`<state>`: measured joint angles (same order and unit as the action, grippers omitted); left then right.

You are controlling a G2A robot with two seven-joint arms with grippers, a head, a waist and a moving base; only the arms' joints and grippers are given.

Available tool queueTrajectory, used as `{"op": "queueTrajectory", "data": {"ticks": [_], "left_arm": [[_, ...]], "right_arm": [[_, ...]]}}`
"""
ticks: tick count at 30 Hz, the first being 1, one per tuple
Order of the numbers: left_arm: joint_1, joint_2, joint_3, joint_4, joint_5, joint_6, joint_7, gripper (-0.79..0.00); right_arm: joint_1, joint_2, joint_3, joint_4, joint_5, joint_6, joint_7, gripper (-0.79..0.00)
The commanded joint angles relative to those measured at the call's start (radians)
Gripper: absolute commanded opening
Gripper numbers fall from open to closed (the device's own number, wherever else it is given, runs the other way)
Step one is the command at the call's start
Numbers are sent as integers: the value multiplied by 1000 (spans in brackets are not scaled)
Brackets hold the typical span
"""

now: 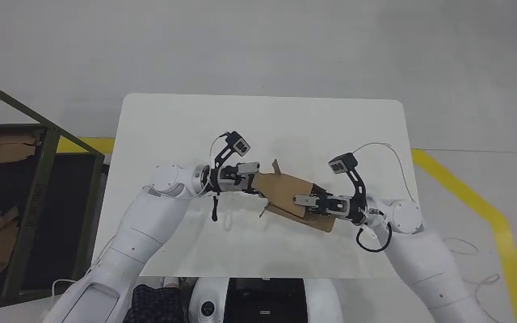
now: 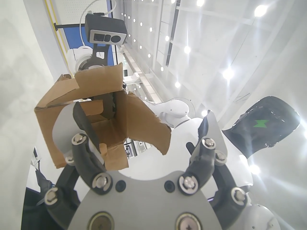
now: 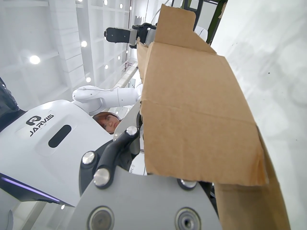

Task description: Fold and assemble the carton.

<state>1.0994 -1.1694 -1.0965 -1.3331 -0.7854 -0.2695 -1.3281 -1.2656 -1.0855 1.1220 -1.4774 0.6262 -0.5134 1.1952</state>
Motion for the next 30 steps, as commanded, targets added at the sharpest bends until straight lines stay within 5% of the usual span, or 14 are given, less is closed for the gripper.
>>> {"op": "queueTrajectory", "data": {"ticks": [1,30], "left_arm": [[0,0,0,0,1,1,-1,0],[23,5,-22,-21,23,16,0,0]], "right_arm": [[0,-1,-2,-1,1,2,-2,-785],[-1,-1,30,19,-16,17,-64,-785]]}}
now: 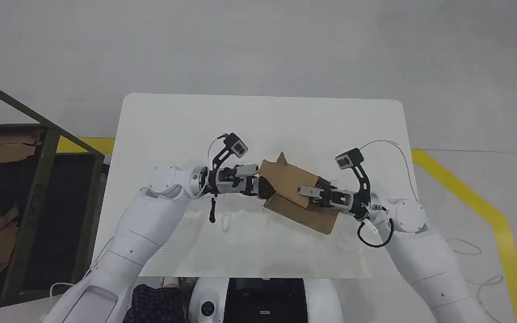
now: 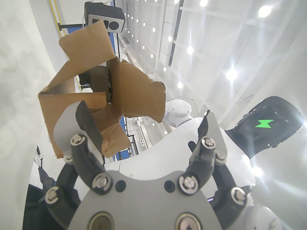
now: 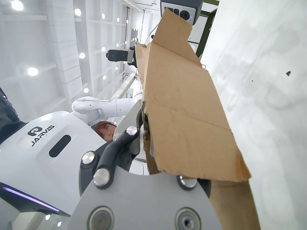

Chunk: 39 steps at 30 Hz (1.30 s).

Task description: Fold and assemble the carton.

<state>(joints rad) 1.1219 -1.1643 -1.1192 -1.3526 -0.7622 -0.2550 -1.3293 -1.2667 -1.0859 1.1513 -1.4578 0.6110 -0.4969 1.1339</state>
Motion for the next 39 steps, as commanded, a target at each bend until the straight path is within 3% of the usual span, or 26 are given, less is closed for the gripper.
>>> {"op": "queueTrajectory", "data": {"ticks": [1,18,39], "left_arm": [[1,0,1,-2,-2,2,2,0],[-5,4,-30,-2,39,-10,62,0],[19,12,-49,-59,106,-1,116,0]], "right_arm": [[-1,0,1,-1,-1,1,-5,-785],[-21,6,32,-19,19,-26,54,-785],[-24,6,32,-28,17,7,31,-785]]}}
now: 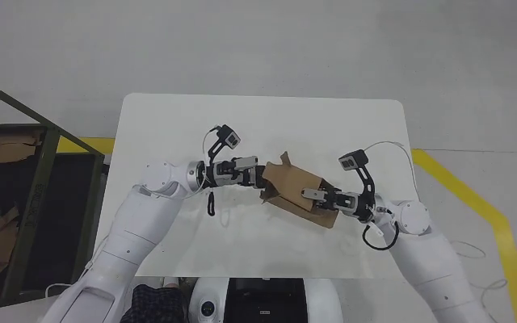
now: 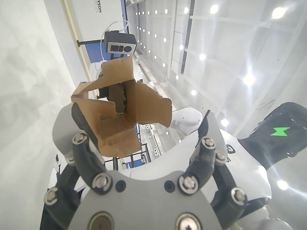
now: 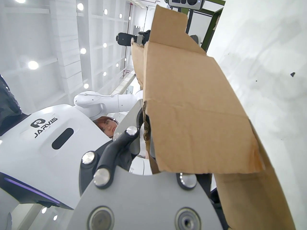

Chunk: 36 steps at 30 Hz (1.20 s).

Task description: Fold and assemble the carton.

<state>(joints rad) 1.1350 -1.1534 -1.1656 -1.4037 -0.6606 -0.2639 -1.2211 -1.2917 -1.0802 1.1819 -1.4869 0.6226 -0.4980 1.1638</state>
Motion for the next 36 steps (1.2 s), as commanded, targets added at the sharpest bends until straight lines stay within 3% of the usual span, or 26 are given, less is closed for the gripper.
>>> {"op": "queueTrajectory", "data": {"ticks": [1,10,24,36], "left_arm": [[9,2,-5,-11,7,15,11,0],[5,1,5,8,-22,46,-2,0],[-34,-10,36,81,-73,48,-45,0],[-40,-11,38,81,-60,36,-37,0]], "right_arm": [[3,1,3,7,14,14,6,-785],[41,-4,-7,54,48,26,54,-785],[52,-8,-2,91,37,4,23,-785],[54,-4,9,83,52,22,68,-785]]}}
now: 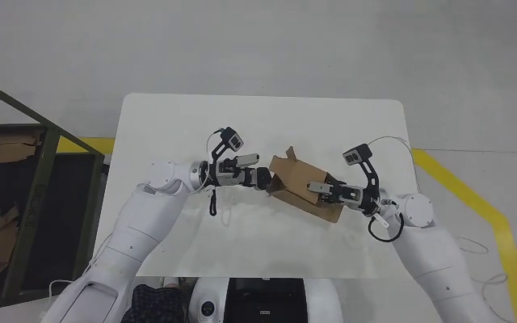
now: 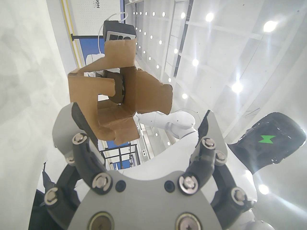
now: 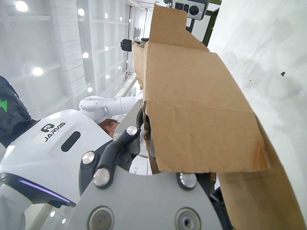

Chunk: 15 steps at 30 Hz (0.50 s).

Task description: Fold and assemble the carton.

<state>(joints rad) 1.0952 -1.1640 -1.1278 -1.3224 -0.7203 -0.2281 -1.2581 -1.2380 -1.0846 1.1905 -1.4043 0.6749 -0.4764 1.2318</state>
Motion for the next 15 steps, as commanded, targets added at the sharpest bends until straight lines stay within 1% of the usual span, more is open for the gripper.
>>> {"op": "queueTrajectory", "data": {"ticks": [1,3,5,9,12,15], "left_arm": [[0,0,0,0,0,0,0,0],[0,0,0,0,0,0,0,0],[12,-1,2,-19,-2,9,21,0],[16,0,4,-29,-31,24,-19,0],[7,-4,14,-13,-65,34,-55,0],[-14,-8,26,13,-63,38,-62,0]], "right_arm": [[0,0,0,0,0,0,0,-785],[0,0,0,0,0,0,0,-785],[0,0,0,0,0,0,0,-785],[-11,-1,-3,-26,3,23,-17,-785],[-7,2,6,-25,21,44,21,-785],[3,3,9,-20,53,60,64,-785]]}}
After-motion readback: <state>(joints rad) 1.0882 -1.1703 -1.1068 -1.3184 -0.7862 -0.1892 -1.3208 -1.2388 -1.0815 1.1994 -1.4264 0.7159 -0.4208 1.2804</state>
